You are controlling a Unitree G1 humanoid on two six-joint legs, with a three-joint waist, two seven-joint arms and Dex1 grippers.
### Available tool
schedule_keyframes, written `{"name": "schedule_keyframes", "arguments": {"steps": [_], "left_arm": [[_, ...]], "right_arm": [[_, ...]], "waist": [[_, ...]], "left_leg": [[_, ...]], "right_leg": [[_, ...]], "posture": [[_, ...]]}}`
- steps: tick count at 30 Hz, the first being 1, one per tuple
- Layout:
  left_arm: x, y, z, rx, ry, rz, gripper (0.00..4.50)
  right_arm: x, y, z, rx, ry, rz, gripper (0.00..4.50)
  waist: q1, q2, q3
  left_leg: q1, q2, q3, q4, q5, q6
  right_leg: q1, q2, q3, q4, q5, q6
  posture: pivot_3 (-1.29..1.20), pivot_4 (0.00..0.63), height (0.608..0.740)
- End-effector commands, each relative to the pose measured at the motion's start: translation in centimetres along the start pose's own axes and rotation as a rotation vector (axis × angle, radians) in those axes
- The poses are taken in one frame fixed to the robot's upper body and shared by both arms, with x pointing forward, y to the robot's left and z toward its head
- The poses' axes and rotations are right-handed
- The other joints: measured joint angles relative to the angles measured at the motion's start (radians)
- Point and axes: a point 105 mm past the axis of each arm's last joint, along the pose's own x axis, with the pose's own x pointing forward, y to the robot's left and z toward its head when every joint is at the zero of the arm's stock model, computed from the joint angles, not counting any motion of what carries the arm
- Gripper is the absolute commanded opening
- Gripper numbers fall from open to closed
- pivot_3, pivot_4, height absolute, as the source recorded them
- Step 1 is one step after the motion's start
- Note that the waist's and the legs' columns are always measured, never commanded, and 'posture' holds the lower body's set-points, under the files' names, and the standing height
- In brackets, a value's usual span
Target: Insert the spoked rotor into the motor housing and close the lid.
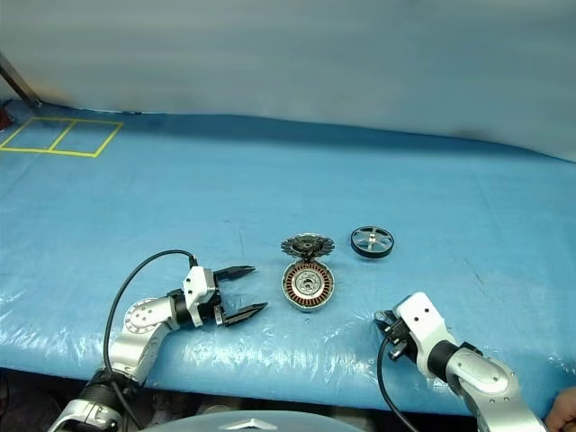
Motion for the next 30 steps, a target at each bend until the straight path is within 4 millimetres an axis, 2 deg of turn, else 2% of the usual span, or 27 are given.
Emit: {"name": "schedule_keyframes", "arguments": {"steps": [1,6,10,12,14,18,21,25,30], "left_arm": [[-0.8,0.4,-1.2,-0.021,0.033,0.02,4.5],[-1.0,0.8,-1.8,-0.021,0.035,0.017,4.5],[-0.4,0.5,-0.5,0.002,0.006,-0.007,4.5],[-0.4,0.5,0.2,0.009,-0.009,-0.014,4.5],[-0.4,0.4,0.6,0.016,-0.02,-0.018,4.5],[0.2,-0.3,3.7,0.054,-0.061,-0.036,4.5],[0.3,-0.9,5.0,0.062,-0.066,-0.04,4.5],[0.0,-1.1,5.6,0.061,-0.059,-0.036,4.5],[-0.5,-1.1,4.9,0.055,-0.025,-0.02,4.5]], "right_arm": [[0.2,0.2,1.4,0.036,-0.059,0.009,0.76],[0.3,1.8,6.5,0.021,-0.241,0.106,0.76],[0.7,3.4,9.6,-0.08,-0.306,0.199,0.76],[1.1,4.2,10.5,-0.129,-0.31,0.248,0.76],[1.6,4.8,10.7,-0.156,-0.298,0.287,0.76],[3.1,6.0,10.6,-0.205,-0.272,0.351,0.76],[3.8,6.3,10.9,-0.222,-0.276,0.364,0.76],[4.7,6.4,11.0,-0.229,-0.276,0.372,0.76],[5.7,5.6,10.8,-0.227,-0.262,0.351,0.76]], "waist": [[-0.002,0.0,0.0],[-0.005,0.007,-0.003],[-0.005,0.008,-0.003],[-0.005,0.007,-0.003],[-0.005,0.005,-0.002],[-0.005,0.0,0.003],[-0.003,-0.001,0.005],[-0.005,-0.001,0.005],[-0.006,-0.001,0.008]], "left_leg": [[0.0,0.0,0.0,0.0,0.0,0.0],[0.0,0.0,0.001,0.0,0.001,0.001],[0.0,0.0,0.0,0.0,0.001,0.002],[0.0,0.0,0.0,-0.001,0.001,0.002],[-0.001,0.0,0.0,-0.002,0.001,0.002],[-0.002,0.0,-0.001,-0.004,0.001,0.002],[-0.003,-0.001,-0.001,-0.005,0.001,0.001],[-0.003,0.0,-0.001,-0.005,0.001,0.001],[-0.003,0.0,0.0,-0.005,0.001,0.001]], "right_leg": [[0.0,0.0,0.0,0.0,0.0,0.0],[-0.001,0.001,0.0,0.001,0.001,0.0],[-0.001,0.001,0.0,0.001,0.001,0.0],[-0.001,0.001,0.0,0.0,0.001,0.0],[-0.002,0.0,0.0,-0.001,0.001,0.0],[-0.004,0.0,0.0,-0.001,0.001,0.0],[-0.004,0.0,-0.001,-0.001,0.001,0.0],[-0.004,0.0,-0.001,-0.001,0.0,0.0],[-0.005,0.0,-0.001,-0.001,0.0,-0.001]], "posture": [[0.0,0.15,0.74],[0.0,0.15,0.74],[0.0,0.15,0.74],[0.0,0.15,0.74],[0.0,0.15,0.74],[0.0,0.15,0.74],[0.0,0.15,0.74],[0.0,0.15,0.74],[0.0,0.15,0.74]]}}
